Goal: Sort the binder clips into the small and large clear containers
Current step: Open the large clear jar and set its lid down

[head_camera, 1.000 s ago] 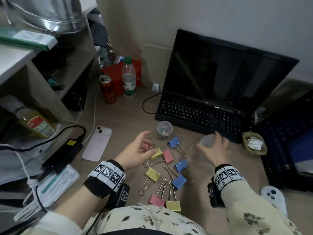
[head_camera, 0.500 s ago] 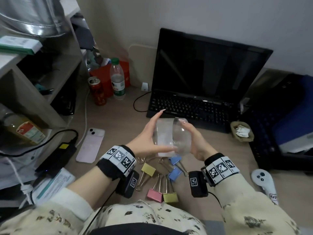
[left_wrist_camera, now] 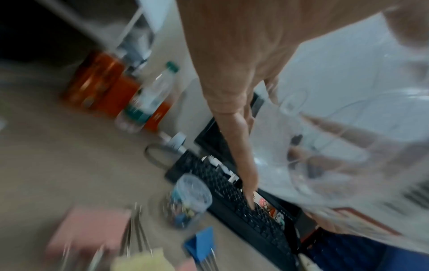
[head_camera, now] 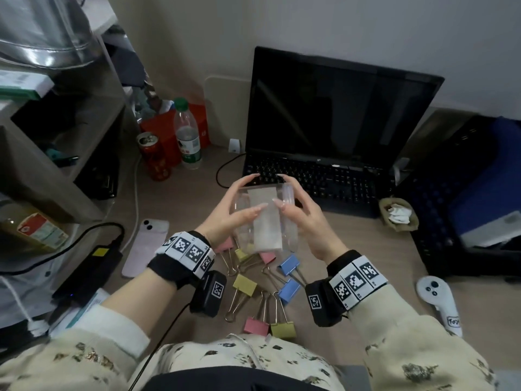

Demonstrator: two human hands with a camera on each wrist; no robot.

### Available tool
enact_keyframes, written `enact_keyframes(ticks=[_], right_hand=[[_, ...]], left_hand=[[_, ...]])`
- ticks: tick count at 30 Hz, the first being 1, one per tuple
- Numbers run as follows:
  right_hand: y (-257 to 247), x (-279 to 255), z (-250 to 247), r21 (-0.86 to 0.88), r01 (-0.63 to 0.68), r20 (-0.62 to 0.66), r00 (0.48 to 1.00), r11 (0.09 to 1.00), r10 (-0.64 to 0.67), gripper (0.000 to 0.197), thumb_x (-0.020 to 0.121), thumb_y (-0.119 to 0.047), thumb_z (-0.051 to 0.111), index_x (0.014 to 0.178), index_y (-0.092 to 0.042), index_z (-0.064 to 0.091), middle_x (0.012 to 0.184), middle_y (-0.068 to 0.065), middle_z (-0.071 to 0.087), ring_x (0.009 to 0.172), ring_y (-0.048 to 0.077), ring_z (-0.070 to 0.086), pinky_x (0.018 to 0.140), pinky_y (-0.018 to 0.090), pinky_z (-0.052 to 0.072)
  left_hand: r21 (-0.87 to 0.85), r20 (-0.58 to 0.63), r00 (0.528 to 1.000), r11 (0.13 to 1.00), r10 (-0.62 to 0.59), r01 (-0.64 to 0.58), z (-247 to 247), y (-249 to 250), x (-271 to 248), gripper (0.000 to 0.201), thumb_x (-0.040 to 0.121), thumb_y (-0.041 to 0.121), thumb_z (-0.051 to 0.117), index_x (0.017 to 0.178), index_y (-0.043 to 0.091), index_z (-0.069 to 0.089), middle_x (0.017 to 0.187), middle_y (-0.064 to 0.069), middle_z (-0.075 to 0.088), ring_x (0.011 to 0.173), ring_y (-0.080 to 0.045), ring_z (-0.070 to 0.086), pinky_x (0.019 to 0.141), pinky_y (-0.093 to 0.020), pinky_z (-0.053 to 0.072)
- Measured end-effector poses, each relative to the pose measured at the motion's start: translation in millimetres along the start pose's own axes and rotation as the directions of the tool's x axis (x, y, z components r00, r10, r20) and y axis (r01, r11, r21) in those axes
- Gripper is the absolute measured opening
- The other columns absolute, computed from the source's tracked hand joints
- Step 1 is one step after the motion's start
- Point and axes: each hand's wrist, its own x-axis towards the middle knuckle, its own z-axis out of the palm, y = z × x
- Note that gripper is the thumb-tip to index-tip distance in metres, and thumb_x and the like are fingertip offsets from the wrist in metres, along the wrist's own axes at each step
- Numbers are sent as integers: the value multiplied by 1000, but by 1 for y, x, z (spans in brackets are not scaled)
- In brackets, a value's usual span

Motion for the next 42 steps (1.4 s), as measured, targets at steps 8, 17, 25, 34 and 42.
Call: enact_keyframes(ticks=[8,17,25,34,42], right_hand=[[-29,3,-6,-225,181,72,983,957,-169,78,72,-57,64,142,-54,30,140,-30,32,125,-20,29,96,14,32],[-18,3,-8,-191,218,67,976,957,-209,79,69,-50,71,141,-49,37,144,-27,35,131,-15,29,104,17,26],[3,15,-30,3,114,-138,984,993,-113,84,69,-50,68,144,-48,29,150,-2,34,136,14,38,107,38,37],[99,32,-72,-110,-388,-439,845,915,306,75,63,-59,80,119,-38,34,133,-1,33,121,22,41,102,46,42],[124,27,-81,-366,-374,-512,845,852,152,83,59,-45,88,110,-22,28,118,-3,17,114,15,27,102,28,28]], left_hand=[[-433,56,975,875,-215,218,-7,5,9,93,56,60,81,138,36,44,143,-16,42,126,-34,50,92,-57,50],[-498,50,967,833,-250,241,-5,1,5,70,56,56,79,118,30,59,100,7,74,91,-17,71,54,-30,57],[-689,-172,925,712,-340,134,-6,3,5,21,91,43,44,94,32,62,102,4,68,70,-11,72,49,-38,58],[-757,-233,864,641,-447,127,-16,-14,9,79,70,54,60,142,26,40,138,1,52,95,-18,71,61,-57,54],[-747,-231,842,643,-488,168,-4,-8,12,45,75,48,50,114,28,59,114,4,60,78,-12,73,51,-51,57]])
